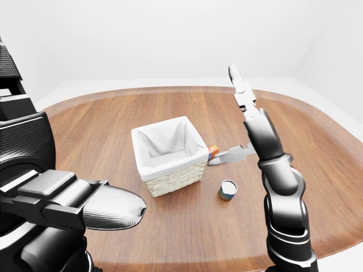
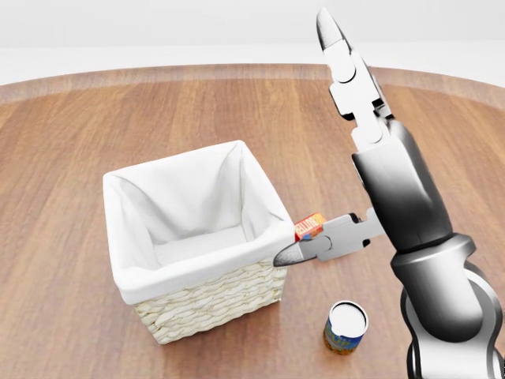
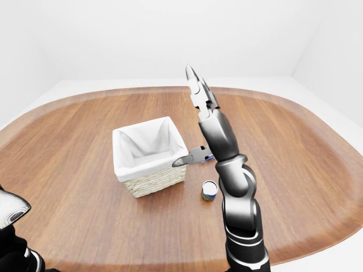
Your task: Pick up the alphabet soup and put it in the basket.
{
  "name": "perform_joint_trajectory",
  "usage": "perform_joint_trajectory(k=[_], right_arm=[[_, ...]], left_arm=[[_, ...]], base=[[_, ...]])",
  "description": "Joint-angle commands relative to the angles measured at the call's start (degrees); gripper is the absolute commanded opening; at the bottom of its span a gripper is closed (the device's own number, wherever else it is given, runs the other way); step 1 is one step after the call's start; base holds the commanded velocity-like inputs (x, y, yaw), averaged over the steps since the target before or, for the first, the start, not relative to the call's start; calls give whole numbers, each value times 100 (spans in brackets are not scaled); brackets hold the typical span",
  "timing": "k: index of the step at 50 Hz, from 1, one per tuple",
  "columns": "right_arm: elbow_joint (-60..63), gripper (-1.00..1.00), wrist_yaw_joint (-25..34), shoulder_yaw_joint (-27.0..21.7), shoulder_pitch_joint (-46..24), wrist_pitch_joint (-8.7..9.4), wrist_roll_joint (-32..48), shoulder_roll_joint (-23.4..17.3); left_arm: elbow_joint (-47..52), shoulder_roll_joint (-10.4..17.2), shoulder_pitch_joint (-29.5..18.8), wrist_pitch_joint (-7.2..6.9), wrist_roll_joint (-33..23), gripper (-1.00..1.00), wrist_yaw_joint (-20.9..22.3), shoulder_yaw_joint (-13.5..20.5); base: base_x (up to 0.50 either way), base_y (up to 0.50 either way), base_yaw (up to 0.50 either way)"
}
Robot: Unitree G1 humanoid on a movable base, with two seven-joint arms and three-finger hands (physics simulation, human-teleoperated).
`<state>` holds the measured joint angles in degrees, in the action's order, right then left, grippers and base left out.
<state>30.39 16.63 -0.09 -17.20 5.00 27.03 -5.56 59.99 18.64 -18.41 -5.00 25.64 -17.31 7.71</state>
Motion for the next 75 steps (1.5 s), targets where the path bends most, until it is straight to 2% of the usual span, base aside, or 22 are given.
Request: perform_joint_trajectory(k=[1, 8, 13, 17, 20, 24, 37, 49, 50, 51, 53, 54, 59, 63, 70, 75], right_arm=[[-211, 100, 568, -21, 126, 0, 464, -66], [-672, 100, 652, -46, 124, 0, 988, -178], [-591, 100, 872, -132, 172, 0, 1052, -121], [-528, 100, 1010, -206, 252, 0, 980, -177], [-652, 100, 1154, -165, 458, 0, 1275, -352], [-725, 100, 1239, -331, 493, 0, 1345, -295], [-864, 100, 1298, -376, 953, 0, 1798, -291], [-1233, 100, 981, -446, 1231, 0, 2179, -308], [-1212, 100, 952, -445, 1263, -83, 2205, -325], [-1204, 100, 948, -455, 1248, -48, 2234, -283], [-1290, 100, 853, -456, 1234, -179, 2330, -312], [-1304, 100, 854, -461, 1245, -159, 2347, -285], [-1539, 100, 645, -428, 1307, -352, 2409, -257], [-1698, 100, 522, -360, 1463, -374, 2474, -201], [-2116, 100, 189, -290, 1569, -615, 2532, -206], [-2228, 100, 107, -231, 1605, -645, 2602, -178]], left_arm=[[1, 14, 9, 0, -17, 100, 8, -37], [1, -35, 27, 0, -94, 100, 81, -29], [1, -127, 25, 0, -250, 100, 194, -19], [1, -117, 10, 0, -245, 100, 175, -44], [1, -54, -5, 0, -125, 100, 75, -29], [1, -12, 8, 0, -84, 100, 11, -58], [1, 51, 25, 0, 47, 100, -70, -16], [1, 65, 21, 0, 44, 100, -72, -37], [1, 56, 40, 0, 38, 100, -62, -32], [1, 48, 53, 0, -5, 100, -32, -43], [1, 49, 33, 0, 14, 100, -45, -28], [1, 67, 53, 0, -32, 100, -31, -49], [1, -3, 63, 0, -140, 100, 71, -40], [1, -32, 56, 0, -267, 100, 145, -71], [1, -100, 40, 0, -397, 100, 247, -83], [1, -92, 20, 0, -371, 100, 231, -92]], base=[[0, 0, 0], [0, 0, 0], [0, 0, 0], [0, 0, 0], [0, 0, 0], [0, 0, 0], [0, 0, 0], [0, 0, 0], [0, 0, 0], [0, 0, 0], [0, 0, 0], [0, 0, 0], [0, 0, 0], [0, 0, 0], [0, 0, 0], [0, 0, 0]])
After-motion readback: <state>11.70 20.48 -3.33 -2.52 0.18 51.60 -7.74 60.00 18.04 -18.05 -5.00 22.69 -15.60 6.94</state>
